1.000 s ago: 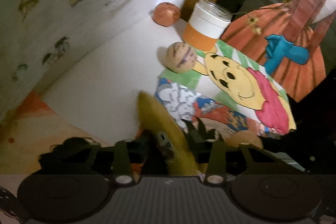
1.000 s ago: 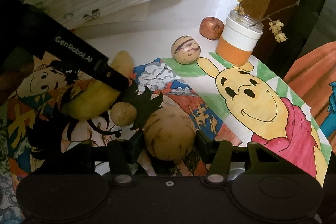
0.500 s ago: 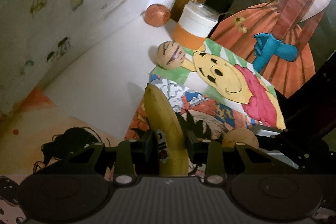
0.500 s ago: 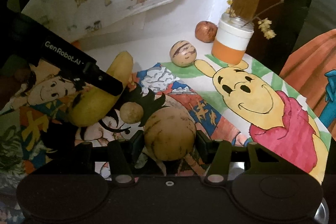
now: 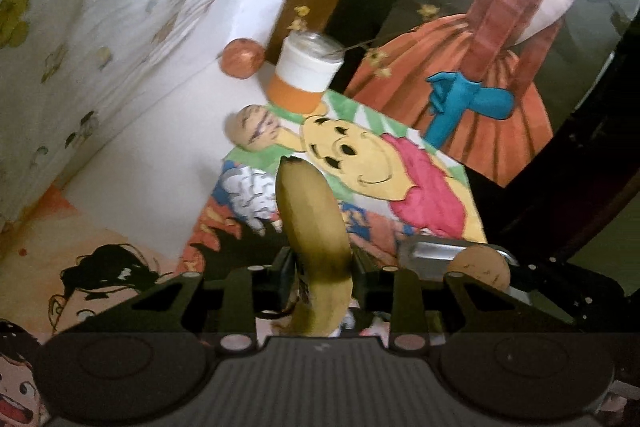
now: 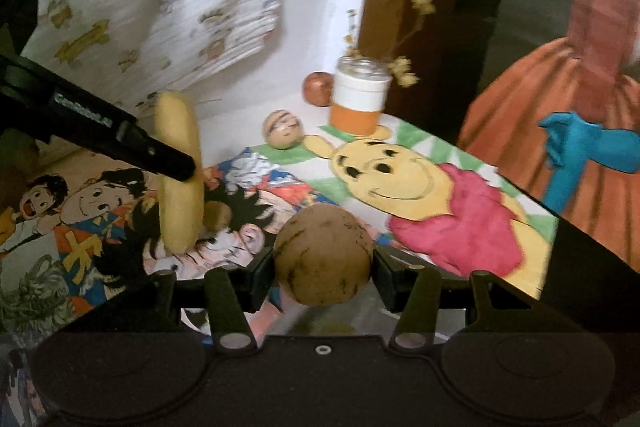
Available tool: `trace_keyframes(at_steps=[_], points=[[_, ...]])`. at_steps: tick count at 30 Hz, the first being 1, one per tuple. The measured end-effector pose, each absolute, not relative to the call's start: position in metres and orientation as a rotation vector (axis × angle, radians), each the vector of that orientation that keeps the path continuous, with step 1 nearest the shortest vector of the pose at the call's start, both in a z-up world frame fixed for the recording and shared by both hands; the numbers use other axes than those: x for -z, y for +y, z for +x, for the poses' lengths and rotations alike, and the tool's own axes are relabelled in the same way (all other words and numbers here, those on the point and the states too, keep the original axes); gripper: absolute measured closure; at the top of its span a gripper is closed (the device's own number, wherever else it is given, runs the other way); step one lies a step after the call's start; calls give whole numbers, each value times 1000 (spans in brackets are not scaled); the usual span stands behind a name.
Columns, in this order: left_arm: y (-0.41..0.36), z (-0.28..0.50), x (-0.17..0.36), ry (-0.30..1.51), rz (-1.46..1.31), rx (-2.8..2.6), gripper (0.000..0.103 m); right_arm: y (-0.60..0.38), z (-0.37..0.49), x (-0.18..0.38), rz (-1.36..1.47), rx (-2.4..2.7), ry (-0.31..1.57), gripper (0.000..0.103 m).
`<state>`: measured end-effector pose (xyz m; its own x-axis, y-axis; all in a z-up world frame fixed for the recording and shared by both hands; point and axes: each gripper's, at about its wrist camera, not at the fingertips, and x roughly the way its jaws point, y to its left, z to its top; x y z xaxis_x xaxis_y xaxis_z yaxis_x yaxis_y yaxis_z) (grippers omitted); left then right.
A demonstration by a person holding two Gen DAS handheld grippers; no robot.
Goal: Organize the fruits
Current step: 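Carry the banana and brown fruit over the tray and open both grippers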
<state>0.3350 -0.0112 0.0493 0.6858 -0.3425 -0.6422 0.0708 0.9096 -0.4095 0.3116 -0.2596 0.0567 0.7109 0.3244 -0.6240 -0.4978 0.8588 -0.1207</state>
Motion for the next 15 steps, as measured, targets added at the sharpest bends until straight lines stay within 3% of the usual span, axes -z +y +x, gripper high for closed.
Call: trace_keyframes(at_steps=[15], points=[[-81, 306, -70, 817, -288, 403, 70, -322, 244, -47, -229, -347, 671, 48]])
